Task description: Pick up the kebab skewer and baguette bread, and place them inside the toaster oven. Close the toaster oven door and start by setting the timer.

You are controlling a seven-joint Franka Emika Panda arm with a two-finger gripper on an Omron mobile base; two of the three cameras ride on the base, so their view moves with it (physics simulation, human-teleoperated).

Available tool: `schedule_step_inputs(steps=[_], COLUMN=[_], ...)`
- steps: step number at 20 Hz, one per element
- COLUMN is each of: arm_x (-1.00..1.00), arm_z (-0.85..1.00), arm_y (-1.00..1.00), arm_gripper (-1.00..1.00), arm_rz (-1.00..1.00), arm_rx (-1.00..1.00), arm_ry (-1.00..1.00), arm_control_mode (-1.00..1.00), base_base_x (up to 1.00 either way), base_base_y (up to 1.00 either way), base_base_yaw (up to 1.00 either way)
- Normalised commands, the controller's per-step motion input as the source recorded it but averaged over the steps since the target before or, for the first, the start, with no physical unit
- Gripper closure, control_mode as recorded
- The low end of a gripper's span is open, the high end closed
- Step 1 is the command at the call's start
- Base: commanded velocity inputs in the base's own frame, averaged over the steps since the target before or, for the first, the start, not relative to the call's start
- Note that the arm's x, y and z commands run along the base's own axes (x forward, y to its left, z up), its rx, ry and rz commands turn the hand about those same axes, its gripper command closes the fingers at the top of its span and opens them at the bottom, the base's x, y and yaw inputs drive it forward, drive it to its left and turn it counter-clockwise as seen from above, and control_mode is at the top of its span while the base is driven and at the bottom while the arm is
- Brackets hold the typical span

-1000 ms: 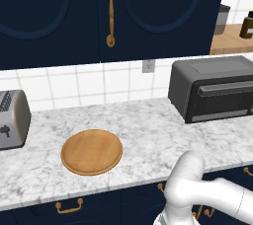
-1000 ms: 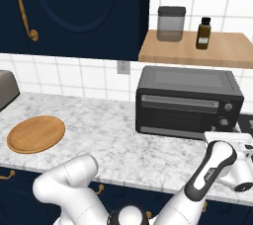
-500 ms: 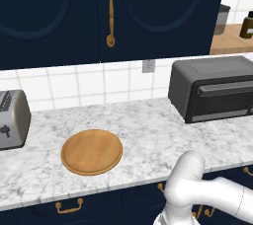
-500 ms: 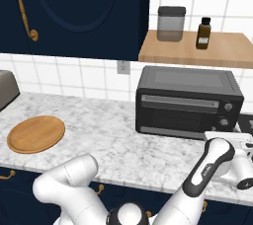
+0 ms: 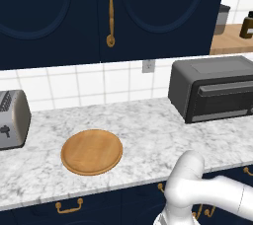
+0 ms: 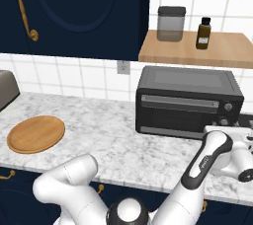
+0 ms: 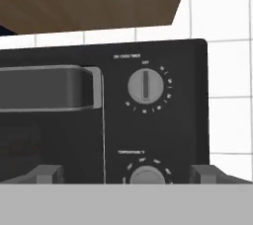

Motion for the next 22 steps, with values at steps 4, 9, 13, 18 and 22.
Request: schedule_step_inputs(steps=[4,9,13,18,22], arm_x=[0.01,0.02,0.0,0.0,0.0], arm_z=[0.23,0.22,0.08,0.02,0.0], arm_y=[0.0,0.0,0.0,0.0,-0.01], arm_gripper=[-1.0,-1.0,-1.0,-1.0,-1.0], arm_rz=[0.0,0.0,0.0,0.0,0.0], arm_rx=[0.0,0.0,0.08,0.17,0.22], arm_ry=[0.03,0.01,0.0,0.0,0.0], arm_control_mode=[-1.0,-1.0,-1.0,-1.0,-1.0], base_base_x=[0.0,0.0,0.0,0.0,0.0], base_base_y=[0.0,0.0,0.0,0.0,0.0], base_base_yaw=[0.0,0.0,0.0,0.0,0.0])
